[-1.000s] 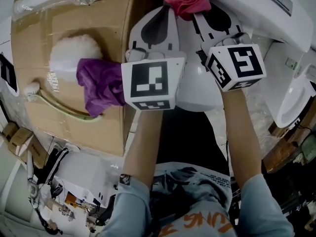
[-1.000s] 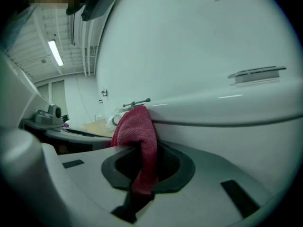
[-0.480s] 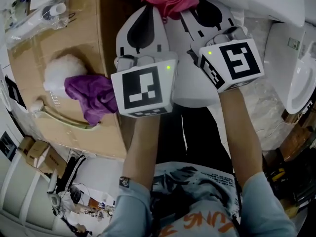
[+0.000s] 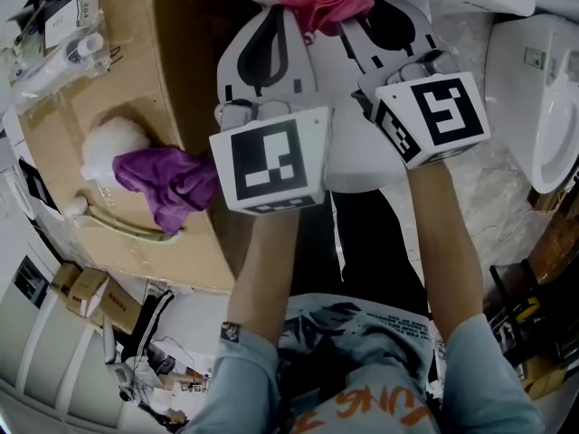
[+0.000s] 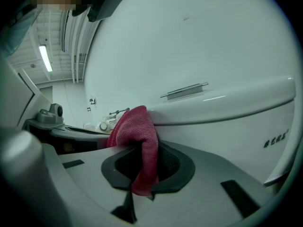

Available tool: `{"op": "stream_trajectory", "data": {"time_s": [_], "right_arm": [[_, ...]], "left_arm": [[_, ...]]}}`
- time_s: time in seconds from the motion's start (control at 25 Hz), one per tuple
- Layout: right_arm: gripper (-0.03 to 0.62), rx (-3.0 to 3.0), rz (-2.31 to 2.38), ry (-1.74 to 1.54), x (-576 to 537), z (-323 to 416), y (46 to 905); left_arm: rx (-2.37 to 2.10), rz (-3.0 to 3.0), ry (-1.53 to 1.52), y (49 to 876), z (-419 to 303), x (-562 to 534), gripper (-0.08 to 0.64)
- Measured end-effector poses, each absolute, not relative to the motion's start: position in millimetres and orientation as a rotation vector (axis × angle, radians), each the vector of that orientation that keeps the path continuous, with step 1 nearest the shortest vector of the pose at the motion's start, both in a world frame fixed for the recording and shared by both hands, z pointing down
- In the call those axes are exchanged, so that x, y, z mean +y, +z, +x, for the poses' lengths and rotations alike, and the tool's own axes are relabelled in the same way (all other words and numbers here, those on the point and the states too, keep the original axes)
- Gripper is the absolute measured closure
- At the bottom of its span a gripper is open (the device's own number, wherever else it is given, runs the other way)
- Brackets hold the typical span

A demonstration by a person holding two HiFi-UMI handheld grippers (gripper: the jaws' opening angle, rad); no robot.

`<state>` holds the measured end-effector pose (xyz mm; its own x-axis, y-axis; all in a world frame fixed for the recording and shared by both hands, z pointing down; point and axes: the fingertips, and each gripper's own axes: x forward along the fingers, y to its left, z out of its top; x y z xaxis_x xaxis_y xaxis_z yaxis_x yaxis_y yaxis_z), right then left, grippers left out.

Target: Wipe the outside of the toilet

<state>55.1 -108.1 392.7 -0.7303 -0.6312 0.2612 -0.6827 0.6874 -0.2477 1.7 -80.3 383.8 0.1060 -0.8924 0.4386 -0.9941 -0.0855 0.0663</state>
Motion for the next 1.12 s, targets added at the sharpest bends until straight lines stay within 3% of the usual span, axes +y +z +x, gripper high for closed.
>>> {"op": "stream_trajectory", "data": {"time_s": [1.12], "right_arm": [[0.525, -2.616, 1.371, 0.443, -132.1, 218.3, 398.4]], "left_arm": [[-1.662, 2.234, 0.531, 401.6, 155.8, -114.4, 0.535]]}}
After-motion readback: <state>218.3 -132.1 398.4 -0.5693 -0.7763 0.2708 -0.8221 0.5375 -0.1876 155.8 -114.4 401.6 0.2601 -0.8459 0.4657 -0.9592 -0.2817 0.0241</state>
